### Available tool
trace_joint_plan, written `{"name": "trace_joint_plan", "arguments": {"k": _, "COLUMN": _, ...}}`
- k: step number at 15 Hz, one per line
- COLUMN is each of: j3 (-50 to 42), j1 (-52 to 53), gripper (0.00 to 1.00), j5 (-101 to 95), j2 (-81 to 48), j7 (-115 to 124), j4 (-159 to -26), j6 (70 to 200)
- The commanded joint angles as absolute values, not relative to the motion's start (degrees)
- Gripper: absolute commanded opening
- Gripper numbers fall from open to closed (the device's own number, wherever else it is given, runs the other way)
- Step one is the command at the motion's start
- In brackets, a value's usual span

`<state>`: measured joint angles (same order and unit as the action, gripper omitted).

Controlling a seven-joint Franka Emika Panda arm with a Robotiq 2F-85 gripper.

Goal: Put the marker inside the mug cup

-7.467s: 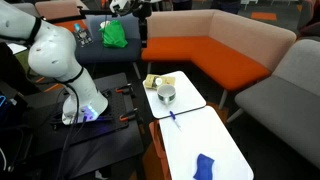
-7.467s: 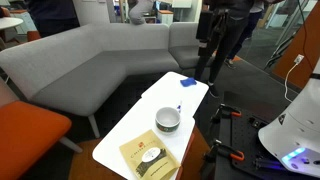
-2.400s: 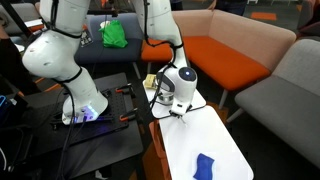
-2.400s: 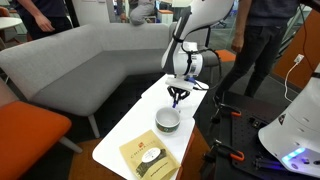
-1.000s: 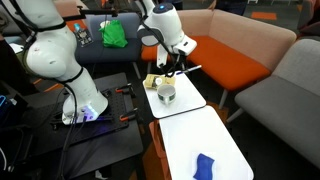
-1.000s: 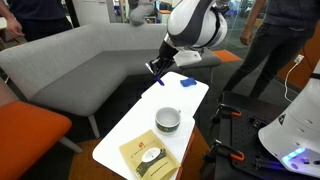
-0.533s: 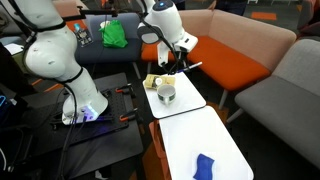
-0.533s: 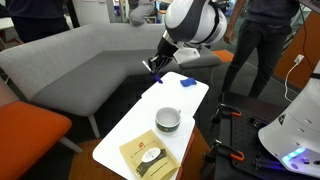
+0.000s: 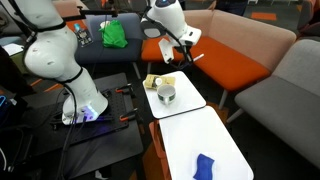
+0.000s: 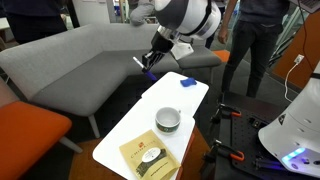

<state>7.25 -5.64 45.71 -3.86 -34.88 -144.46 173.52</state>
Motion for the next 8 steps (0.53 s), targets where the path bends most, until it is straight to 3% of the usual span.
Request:
{"name": "trace_joint_plan", "arguments": {"k": 1, "j3": 9.4, "j1": -8.8, "gripper": 0.04, "j5": 56.1, "j2": -4.1, "j7": -54.6, "j4": -140.0, "j6": 165.5}}
{"name": "trace_joint_plan", "arguments": {"k": 8, "j3": 8.0, "j1": -16.2, "gripper": 0.04, "j5": 69.7, "j2": -11.7, "j7": -96.4, "j4": -138.2, "j6": 152.3}}
